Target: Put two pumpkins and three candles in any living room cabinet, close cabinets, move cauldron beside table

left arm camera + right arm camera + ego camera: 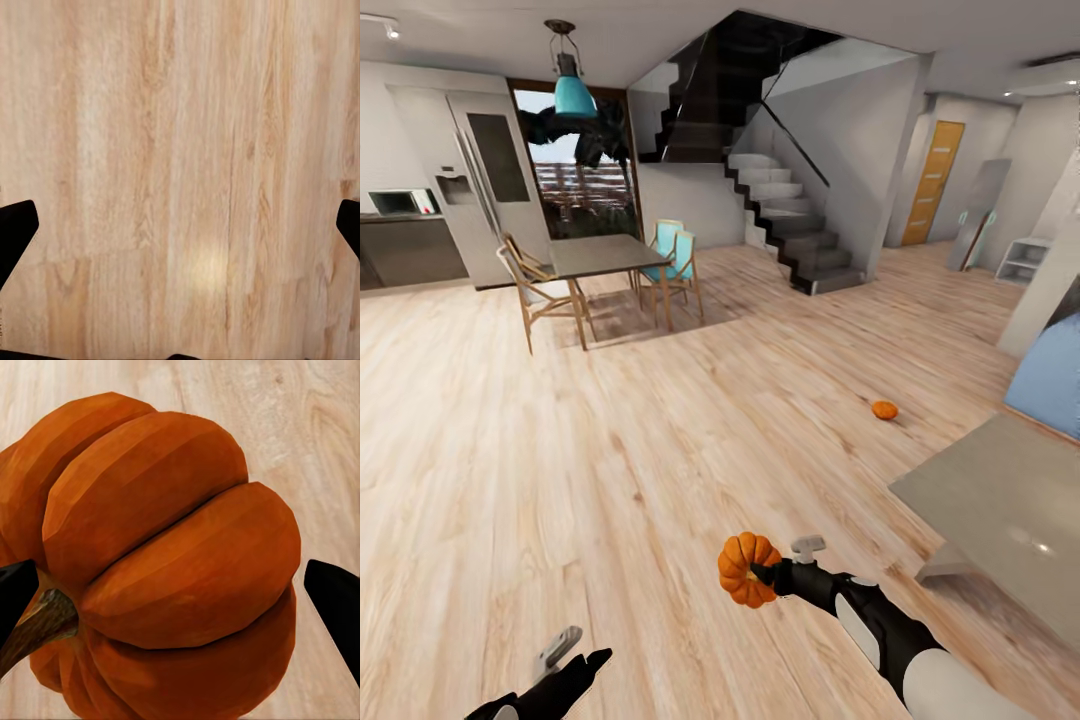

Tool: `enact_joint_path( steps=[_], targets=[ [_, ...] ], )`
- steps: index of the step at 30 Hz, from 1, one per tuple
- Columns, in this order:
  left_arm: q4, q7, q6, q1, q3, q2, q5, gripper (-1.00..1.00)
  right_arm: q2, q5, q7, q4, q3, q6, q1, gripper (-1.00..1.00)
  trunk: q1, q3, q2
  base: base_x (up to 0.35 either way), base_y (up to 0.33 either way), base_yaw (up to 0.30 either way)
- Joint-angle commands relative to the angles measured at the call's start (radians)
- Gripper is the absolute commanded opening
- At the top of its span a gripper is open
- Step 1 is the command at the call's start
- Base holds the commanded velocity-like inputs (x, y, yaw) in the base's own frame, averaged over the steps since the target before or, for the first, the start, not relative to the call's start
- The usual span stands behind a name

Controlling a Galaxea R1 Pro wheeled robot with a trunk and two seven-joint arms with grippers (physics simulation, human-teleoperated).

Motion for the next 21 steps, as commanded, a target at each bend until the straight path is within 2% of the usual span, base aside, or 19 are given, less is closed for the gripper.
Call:
enact_joint_path(
  steps=[1,10,21],
  targets=[
    [0.000,0.000,0.003,0.000,-0.003,0.001,0.009,1.00,-0.001,-0.014,-0.001,-0.002,0.004,0.007,-0.001,-1.00,0.000,-0.001,0.000,0.274,0.242,-0.059],
    [0.001,0.000,0.003,0.000,-0.004,0.001,0.009,1.00,-0.001,-0.014,-0.001,-0.002,0.004,0.007,-0.001,-1.00,0.000,-0.001,0.000,0.257,0.252,-0.022],
    [0.016,0.001,0.002,-0.002,-0.004,0.001,0.007,1.00,-0.002,-0.014,-0.001,-0.003,0.004,0.007,-0.001,-1.00,0.000,-0.001,0.000,0.234,0.263,-0.219]
  ],
)
